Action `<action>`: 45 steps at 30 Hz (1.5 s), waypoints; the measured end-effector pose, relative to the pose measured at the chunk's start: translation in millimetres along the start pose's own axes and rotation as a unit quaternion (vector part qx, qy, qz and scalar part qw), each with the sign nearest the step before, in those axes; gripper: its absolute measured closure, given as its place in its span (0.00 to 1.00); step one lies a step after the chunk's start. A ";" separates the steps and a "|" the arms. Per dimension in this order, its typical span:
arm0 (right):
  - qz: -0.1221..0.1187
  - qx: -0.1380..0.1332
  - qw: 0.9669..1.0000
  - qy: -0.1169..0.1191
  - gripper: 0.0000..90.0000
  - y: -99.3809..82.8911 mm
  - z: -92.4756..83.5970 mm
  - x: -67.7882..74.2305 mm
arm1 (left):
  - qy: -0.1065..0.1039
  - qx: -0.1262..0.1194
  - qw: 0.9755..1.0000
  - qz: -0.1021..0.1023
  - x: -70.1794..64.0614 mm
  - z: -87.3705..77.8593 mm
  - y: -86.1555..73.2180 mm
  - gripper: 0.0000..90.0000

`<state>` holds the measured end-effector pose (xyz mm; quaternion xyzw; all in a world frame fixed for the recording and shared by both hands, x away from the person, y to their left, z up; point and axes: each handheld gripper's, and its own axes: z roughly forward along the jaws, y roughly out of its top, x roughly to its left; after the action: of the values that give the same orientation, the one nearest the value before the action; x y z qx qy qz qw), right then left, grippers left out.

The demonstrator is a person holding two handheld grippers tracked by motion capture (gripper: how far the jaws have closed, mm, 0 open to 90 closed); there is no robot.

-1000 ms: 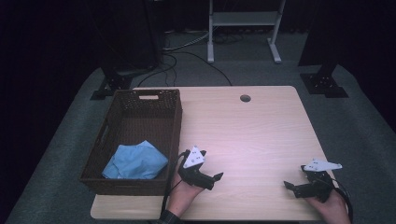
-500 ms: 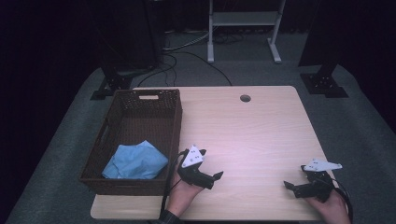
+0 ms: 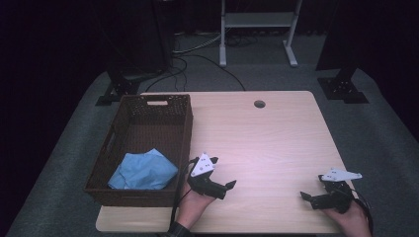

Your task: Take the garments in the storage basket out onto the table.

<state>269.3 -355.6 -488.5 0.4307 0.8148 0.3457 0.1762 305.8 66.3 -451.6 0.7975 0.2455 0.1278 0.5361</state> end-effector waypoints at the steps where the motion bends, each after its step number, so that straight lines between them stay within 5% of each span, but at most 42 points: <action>1: 0.000 0.000 1.000 0.000 0.02 0.0 0.0 0.0 | 0.000 -0.001 1.000 0.000 0.1 -0.1 0.3 0.00; 45: 0.000 0.000 1.000 -0.001 0.02 0.0 0.1 -0.2 | -0.005 -0.013 1.000 -0.004 1.6 -5.8 11.6 0.00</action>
<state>269.5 -355.8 -488.5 0.4313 0.8144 0.3455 0.1772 307.3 68.2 -438.8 0.7902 0.2444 0.1252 0.5479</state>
